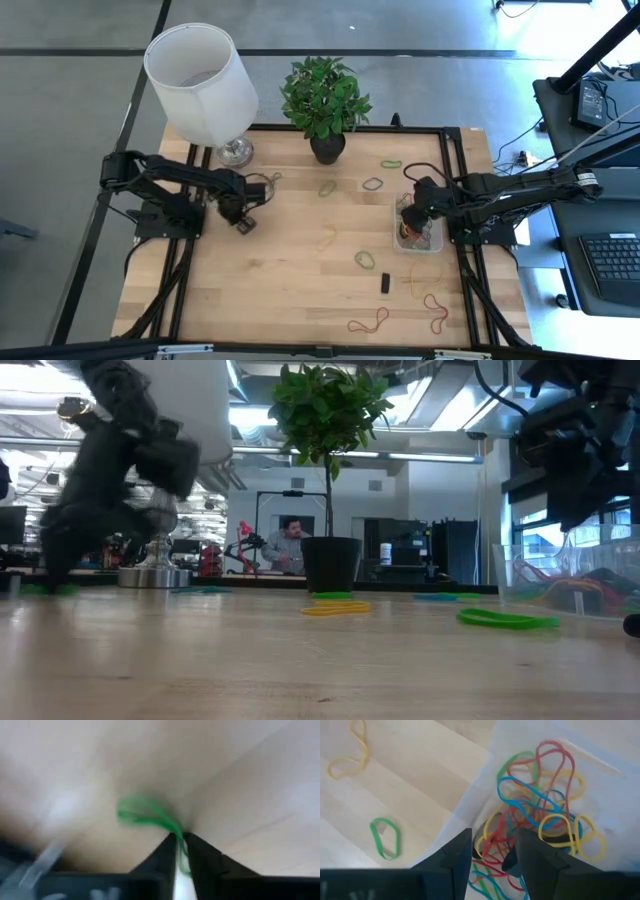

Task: Pick and place rubber bands into bin
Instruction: Put the green rubber band into the transparent bin

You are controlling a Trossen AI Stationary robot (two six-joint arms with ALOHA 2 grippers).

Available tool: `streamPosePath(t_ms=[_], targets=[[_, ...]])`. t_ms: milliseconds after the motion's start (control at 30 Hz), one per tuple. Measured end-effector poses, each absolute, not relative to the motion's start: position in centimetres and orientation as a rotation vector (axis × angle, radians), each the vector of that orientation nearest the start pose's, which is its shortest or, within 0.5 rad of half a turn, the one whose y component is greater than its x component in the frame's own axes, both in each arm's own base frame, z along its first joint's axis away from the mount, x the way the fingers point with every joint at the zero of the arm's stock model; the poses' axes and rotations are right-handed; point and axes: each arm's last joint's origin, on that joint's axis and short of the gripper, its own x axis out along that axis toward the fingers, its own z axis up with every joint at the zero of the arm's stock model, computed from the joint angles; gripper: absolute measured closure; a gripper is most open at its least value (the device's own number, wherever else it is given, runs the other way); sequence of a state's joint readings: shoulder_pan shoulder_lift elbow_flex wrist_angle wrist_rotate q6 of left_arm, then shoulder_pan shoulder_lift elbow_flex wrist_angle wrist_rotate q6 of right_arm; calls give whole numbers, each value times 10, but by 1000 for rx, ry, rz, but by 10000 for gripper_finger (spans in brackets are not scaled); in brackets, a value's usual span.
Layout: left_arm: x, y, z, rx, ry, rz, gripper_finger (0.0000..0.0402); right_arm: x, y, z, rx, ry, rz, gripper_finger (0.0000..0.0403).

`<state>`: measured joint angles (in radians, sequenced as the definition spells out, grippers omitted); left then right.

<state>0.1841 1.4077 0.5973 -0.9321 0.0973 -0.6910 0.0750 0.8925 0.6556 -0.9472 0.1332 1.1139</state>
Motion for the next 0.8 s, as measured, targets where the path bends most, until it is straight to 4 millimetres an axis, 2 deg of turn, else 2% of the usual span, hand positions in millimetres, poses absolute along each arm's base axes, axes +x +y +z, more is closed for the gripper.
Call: streamPosePath(t_ms=[67,133,333,600,800], targets=[[179,31,139,-745,1595,647,391,145,7,221,860,985,-682,250],[184,31,144,-719,1577,632,395,147,7,223,869,961,-668,250],[220,33,171,-616,1356,500,397,158,8,228,860,861,-577,250],[266,39,223,-449,1021,305,397,177,9,244,778,664,-394,250],[291,38,260,-311,774,194,398,195,11,259,648,471,-248,250]])
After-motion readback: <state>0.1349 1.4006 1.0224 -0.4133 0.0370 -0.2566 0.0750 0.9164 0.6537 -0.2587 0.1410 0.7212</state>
